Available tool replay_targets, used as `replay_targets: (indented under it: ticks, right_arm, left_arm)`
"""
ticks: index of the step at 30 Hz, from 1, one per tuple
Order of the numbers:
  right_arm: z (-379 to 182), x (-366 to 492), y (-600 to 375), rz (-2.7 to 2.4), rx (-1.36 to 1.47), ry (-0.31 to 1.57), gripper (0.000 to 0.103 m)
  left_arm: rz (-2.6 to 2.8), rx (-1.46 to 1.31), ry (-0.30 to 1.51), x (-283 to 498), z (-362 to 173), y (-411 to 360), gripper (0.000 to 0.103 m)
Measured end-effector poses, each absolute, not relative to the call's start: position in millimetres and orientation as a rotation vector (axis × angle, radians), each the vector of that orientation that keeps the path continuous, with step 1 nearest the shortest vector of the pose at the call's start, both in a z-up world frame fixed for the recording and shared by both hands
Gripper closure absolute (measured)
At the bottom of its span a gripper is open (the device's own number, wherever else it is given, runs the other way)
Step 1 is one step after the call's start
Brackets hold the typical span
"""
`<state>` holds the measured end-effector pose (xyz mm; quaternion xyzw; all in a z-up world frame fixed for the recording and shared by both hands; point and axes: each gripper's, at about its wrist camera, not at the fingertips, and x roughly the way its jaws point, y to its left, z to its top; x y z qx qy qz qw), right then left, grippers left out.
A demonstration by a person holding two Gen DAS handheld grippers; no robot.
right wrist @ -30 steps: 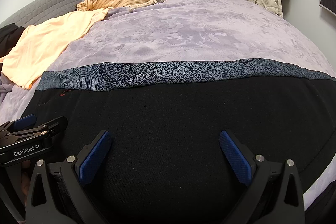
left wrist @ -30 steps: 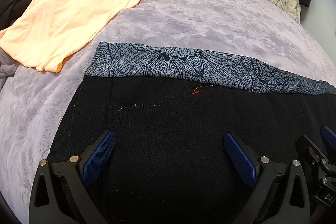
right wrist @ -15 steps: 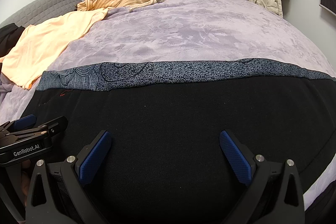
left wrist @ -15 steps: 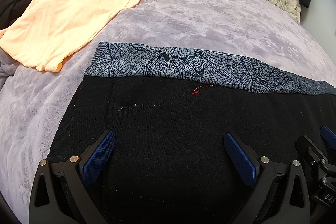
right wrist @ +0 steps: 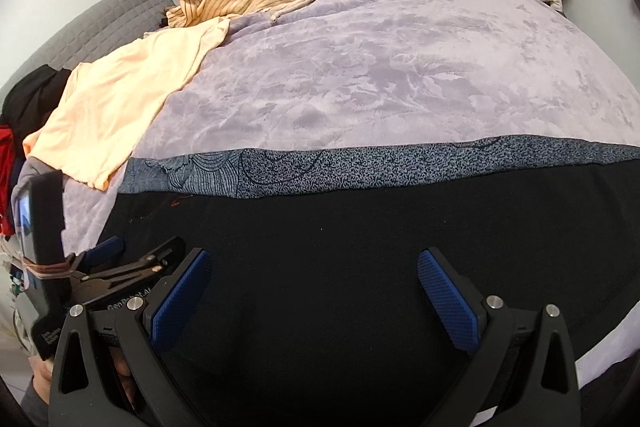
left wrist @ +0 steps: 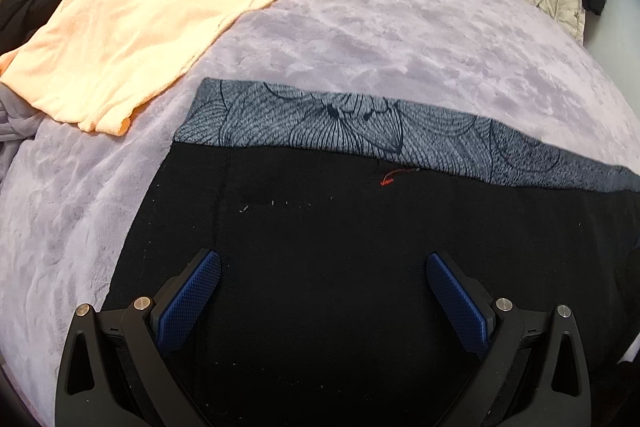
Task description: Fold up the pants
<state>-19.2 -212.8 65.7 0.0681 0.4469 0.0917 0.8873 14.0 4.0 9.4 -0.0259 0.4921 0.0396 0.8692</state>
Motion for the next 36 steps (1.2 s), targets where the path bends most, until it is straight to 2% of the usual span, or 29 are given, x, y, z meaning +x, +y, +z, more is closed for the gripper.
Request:
replay_targets:
  ticks: [14, 30, 32, 33, 34, 35, 36]
  right_arm:
    - [71, 16, -176, 0.244, -0.217, 0.967, 0.000]
    - [28, 77, -114, 0.503, -0.536, 0.969, 0.001]
    - [26, 87, -113, 0.609, -0.500, 0.994, 0.016]
    - [23, 92, -112, 0.698, -0.463, 1.041, 0.038]
    - [20, 94, -109, 0.750, -0.439, 1.069, 0.055]
    - [19, 93, -106, 0.797, -0.445, 1.083, 0.062]
    - [19, 89, -101, 0.847, -0.474, 1.082, 0.081]
  left_arm:
    - [0.088, -0.021, 0.997, 16, 33, 14, 0.000]
    - [0.039, -0.034, 1.031, 26, 30, 25, 0.000]
    - [0.035, -0.047, 1.039, 26, 30, 27, 0.000]
    - [0.028, -0.061, 1.044, 27, 29, 29, 0.000]
    - [0.018, -0.078, 1.048, 28, 29, 31, 0.000]
    - [0.006, -0.098, 1.051, 29, 29, 33, 0.000]
    - [-0.008, -0.119, 1.053, 29, 31, 36, 0.000]
